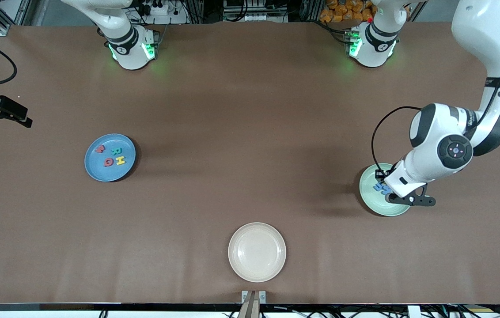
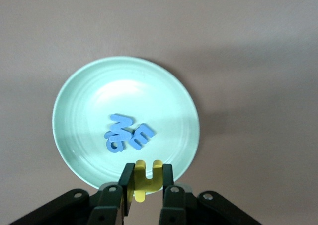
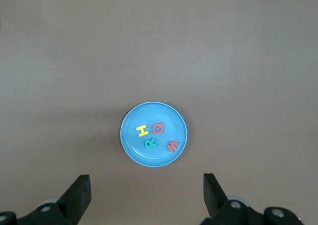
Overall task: Sort uppercase to blue plate, lowercase to green plate
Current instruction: 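Lower the u onto the green plate and open the left gripper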
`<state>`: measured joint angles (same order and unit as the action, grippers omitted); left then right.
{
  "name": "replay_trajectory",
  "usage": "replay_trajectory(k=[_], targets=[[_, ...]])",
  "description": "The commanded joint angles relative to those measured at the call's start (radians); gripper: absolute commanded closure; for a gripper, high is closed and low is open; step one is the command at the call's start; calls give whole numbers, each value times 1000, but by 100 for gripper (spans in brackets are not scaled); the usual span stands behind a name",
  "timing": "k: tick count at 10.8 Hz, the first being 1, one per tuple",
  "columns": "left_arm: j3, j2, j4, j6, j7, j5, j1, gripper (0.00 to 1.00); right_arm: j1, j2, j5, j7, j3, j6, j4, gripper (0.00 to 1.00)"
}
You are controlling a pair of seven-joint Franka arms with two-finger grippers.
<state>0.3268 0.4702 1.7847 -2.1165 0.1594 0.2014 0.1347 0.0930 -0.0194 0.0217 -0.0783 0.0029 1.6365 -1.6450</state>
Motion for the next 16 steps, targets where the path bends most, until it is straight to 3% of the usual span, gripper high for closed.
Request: replay_trajectory(k=[1, 2, 3, 4, 9, 13, 16], targets=[[-25, 40, -22, -11, -23, 22, -6, 100, 17, -17, 4, 5, 12, 8, -16, 0], [-25, 63, -54, -11, -21, 71, -7, 99, 19, -17, 4, 5, 12, 8, -16, 0], [-25, 79, -74, -11, -23, 93, -7, 70, 19, -17, 4, 5, 12, 8, -16, 0], [-23, 74, -74, -11, -14, 87, -7, 1, 19, -16, 4, 5, 12, 8, -16, 0], [-20, -62, -100, 90, -26, 60, -10, 0, 17, -17, 4, 5, 14, 5, -16, 0], [-12, -267, -110, 248, -32, -19, -21, 0, 19, -19, 4, 5, 14, 2, -16, 0], [-26, -358, -180, 409, -31, -126, -30, 0, 19, -19, 4, 5, 14, 2, -15, 0]])
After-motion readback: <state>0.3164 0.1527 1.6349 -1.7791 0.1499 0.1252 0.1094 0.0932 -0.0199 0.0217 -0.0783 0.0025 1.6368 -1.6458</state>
